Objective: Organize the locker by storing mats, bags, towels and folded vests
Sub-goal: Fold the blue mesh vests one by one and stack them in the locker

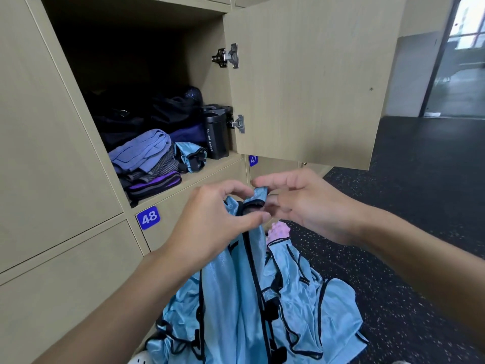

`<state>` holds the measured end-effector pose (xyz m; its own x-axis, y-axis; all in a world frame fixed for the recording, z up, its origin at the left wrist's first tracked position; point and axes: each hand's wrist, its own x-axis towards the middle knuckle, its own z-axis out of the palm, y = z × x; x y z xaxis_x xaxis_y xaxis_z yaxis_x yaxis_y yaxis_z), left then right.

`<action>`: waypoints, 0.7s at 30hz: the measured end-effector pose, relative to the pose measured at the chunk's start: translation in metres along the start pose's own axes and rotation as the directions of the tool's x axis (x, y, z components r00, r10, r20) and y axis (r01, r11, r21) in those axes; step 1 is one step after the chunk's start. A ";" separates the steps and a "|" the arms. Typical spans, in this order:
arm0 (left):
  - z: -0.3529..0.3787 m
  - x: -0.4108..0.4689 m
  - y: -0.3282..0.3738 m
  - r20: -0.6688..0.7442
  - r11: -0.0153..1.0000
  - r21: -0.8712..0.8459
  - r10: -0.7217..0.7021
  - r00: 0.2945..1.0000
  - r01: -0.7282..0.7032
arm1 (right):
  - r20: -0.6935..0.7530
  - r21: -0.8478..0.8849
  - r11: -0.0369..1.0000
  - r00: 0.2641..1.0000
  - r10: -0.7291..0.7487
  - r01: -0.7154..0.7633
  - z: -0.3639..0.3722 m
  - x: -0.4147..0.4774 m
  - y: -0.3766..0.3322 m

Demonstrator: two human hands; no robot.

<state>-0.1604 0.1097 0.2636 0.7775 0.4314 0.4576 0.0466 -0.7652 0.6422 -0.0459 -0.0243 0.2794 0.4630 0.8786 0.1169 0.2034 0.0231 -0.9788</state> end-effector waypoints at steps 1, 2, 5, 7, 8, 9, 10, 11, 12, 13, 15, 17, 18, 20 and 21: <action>0.002 -0.001 0.001 -0.018 0.999 0.030 0.011 1.000 -0.011 | 0.002 0.007 1.000 1.000 0.017 -0.017 0.000 -0.001 0.000; 0.003 -0.001 0.001 -0.039 0.999 0.045 0.026 0.999 -0.024 | -0.002 0.016 1.000 1.000 0.026 -0.026 0.000 -0.001 0.000; 0.007 -0.002 -0.001 -0.082 0.998 0.025 0.066 0.994 -0.064 | -0.027 0.057 0.998 0.999 0.032 -0.030 -0.001 0.001 0.003; 0.006 -0.001 -0.002 -0.101 0.996 0.007 0.090 0.991 -0.089 | -0.025 0.015 1.000 1.000 -0.002 0.002 -0.001 0.001 0.003; 0.005 -0.001 -0.002 -0.109 0.995 -0.005 0.096 0.989 -0.097 | -0.027 -0.069 0.997 0.999 -0.036 0.034 -0.001 0.001 0.004; 0.003 0.000 -0.001 -0.121 0.994 -0.021 0.102 0.987 -0.106 | -0.038 -0.182 0.981 0.997 -0.073 0.065 -0.001 0.001 0.004; 0.001 0.000 0.001 -0.134 0.993 -0.036 0.109 0.985 -0.115 | -0.057 -0.293 0.952 0.992 -0.109 0.087 -0.002 0.002 0.005; 0.000 0.001 0.001 -0.144 0.991 -0.054 0.114 0.983 -0.123 | -0.076 -0.381 0.919 0.987 -0.139 0.101 -0.004 0.002 0.005; -0.003 0.002 0.002 -0.148 0.989 -0.072 0.115 0.982 -0.126 | -0.092 -0.442 0.890 0.982 -0.165 0.109 -0.005 0.003 0.005; -0.005 0.003 0.002 -0.150 0.988 -0.089 0.112 0.982 -0.126 | -0.109 -0.476 0.873 0.977 -0.183 0.110 -0.008 0.004 0.006; -0.009 0.005 0.001 -0.152 0.988 -0.110 0.093 0.984 -0.110 | -0.139 -0.494 0.864 0.972 -0.188 0.096 -0.013 0.005 0.007; -0.013 0.007 -0.001 -0.162 0.989 -0.122 0.061 0.985 -0.081 | -0.147 -0.485 0.868 0.968 -0.205 0.111 -0.017 0.006 0.008; -0.015 0.009 -0.003 -0.161 0.990 -0.132 0.033 0.986 -0.055 | -0.159 -0.477 0.871 0.963 -0.218 0.119 -0.018 0.006 0.008; -0.017 0.012 -0.005 -0.145 0.987 -0.159 -0.048 0.988 0.025 | -0.197 -0.450 0.881 0.945 -0.259 0.147 -0.021 0.006 0.008; -0.019 0.014 -0.007 -0.136 0.983 -0.166 -0.095 0.986 0.072 | -0.208 -0.429 0.887 0.937 -0.280 0.170 -0.023 0.005 0.007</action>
<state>-0.1615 0.1302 0.2772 0.6769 0.5634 0.4737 -0.0022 -0.6420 0.7667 -0.0227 -0.0309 0.2770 0.5562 0.7182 0.4182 0.6289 -0.0348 -0.7767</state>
